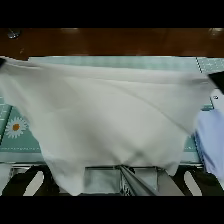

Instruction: Fold the shirts.

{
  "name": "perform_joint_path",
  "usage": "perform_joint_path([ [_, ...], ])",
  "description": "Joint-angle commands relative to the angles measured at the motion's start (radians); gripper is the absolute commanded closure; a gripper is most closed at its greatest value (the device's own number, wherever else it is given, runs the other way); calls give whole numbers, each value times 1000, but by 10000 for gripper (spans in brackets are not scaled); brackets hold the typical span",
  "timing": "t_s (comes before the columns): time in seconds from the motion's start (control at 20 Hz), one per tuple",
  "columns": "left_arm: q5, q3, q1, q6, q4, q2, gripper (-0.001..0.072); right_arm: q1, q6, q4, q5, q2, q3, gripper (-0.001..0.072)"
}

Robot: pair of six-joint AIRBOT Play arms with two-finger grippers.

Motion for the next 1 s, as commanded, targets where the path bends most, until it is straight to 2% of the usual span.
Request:
perform_joint_path([
  [0.0,143,-62,-17,-1,-22,-208,678,5,-93,106,-242,-217,-127,689],
  [0.1,233,-59,-34,-1,-61,-325,678,15,-129,169,-359,-387,-105,690],
  [0.2,325,-59,-50,-11,-127,-428,678,32,-141,210,-409,-568,-26,689],
  [0.4,441,-59,-51,-57,-275,-554,678,26,-114,284,-361,-875,219,689],
  [0.5,411,-60,-51,-55,-276,-571,677,15,-107,285,-269,-950,316,689],
  [0.6,280,-60,-51,-32,-261,-569,677,-2,-126,258,-174,-954,338,689],
  [0.7,142,-88,-54,39,-195,-570,677,5,-130,132,-38,-953,331,689],
  [0.75,114,-117,-53,42,-149,-570,677,20,-126,52,2,-953,309,689],
  [0.85,109,-196,-49,42,-113,-570,677,49,-123,1,-6,-953,231,689],
  [0.95,109,-240,-50,41,-133,-580,651,69,-100,9,-89,-960,160,673],
])
